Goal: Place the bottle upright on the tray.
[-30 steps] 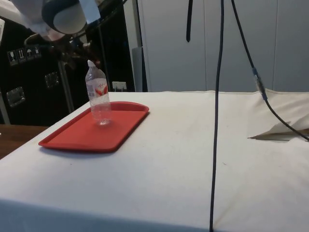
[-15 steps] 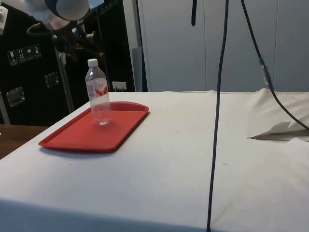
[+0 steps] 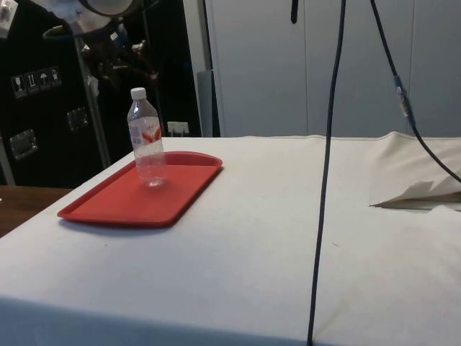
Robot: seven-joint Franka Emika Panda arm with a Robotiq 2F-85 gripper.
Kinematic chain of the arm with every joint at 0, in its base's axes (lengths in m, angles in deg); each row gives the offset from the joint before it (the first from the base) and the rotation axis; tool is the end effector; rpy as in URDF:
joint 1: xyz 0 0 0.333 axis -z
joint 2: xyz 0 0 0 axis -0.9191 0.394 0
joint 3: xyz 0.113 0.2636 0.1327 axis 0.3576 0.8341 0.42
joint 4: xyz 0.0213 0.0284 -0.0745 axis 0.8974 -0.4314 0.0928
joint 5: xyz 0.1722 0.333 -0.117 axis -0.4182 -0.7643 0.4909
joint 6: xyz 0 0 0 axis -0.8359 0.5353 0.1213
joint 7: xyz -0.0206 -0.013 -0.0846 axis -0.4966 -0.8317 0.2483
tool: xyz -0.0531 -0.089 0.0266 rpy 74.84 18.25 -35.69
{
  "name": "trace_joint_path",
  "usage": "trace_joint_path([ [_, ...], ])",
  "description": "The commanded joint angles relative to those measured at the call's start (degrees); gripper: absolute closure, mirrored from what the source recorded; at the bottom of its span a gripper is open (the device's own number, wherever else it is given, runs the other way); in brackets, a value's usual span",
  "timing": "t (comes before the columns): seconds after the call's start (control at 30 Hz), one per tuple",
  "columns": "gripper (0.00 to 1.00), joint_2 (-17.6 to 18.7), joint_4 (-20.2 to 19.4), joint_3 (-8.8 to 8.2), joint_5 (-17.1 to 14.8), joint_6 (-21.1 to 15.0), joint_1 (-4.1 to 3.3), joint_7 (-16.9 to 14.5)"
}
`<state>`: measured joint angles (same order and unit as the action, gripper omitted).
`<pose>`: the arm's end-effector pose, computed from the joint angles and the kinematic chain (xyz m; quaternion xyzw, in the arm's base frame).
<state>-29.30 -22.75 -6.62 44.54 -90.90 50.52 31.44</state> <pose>0.7154 0.0412 0.3718 0.6496 -0.6924 0.2298 0.2139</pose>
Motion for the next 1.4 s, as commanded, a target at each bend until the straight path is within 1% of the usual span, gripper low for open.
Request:
trace_joint_path([
  [0.0, 0.0, -0.8, -0.92, 0.4, -1.03, -1.55, 0.52, -0.06],
  [0.07, 0.0, -1.03, -1.09, 0.4, -1.66, -1.72, 0.63, -0.11],
  [0.1, 0.0, -0.34, -0.29, 0.0, -0.92, -0.17, 0.17, 0.0],
  [0.13, 0.0, -1.15, -1.26, 0.4, -1.89, -1.78, 0.63, -0.11],
  [0.37, 0.0, -2.41, -2.86, 0.4, -4.3, -2.75, 0.97, -0.06],
  [0.4, 0.0, -1.78, -2.01, 0.0, -3.61, -1.2, 0.52, 0.0],
  [0.43, 0.0, -2.52, -3.04, 0.4, -4.53, -2.81, 0.97, -0.11],
  [0.53, 0.0, -3.27, -3.84, 0.4, -5.21, -3.09, 1.09, -0.17],
  [0.67, 0.0, -4.41, -5.1, 0.34, -6.02, -3.27, 1.09, -0.17],
  [0.7, 0.0, -3.67, -4.24, 0.0, -5.44, -1.83, 0.74, 0.0],
  [0.73, 0.0, -5.1, -5.9, 0.34, -6.3, -3.38, 1.09, -0.11],
  [1.0, 0.0, -8.48, -10.08, 0.34, -7.68, -4.24, 1.09, 0.0],
  [1.03, 0.0, -7.56, -9.0, 0.06, -6.93, -2.81, 0.74, 0.06],
  [1.07, 0.0, -8.88, -10.54, 0.34, -7.79, -4.35, 1.09, 0.0],
  [1.27, 0.0, -11.75, -14.04, 0.34, -8.65, -5.1, 1.03, 0.11],
  [1.3, 0.0, -10.94, -13.06, 0.11, -7.96, -3.61, 0.74, 0.11],
  [1.33, 0.0, -12.15, -14.5, 0.34, -8.71, -5.16, 1.03, 0.17],
  [1.37, 0.0, -12.61, -15.07, 0.34, -8.82, -5.33, 1.03, 0.17],
])
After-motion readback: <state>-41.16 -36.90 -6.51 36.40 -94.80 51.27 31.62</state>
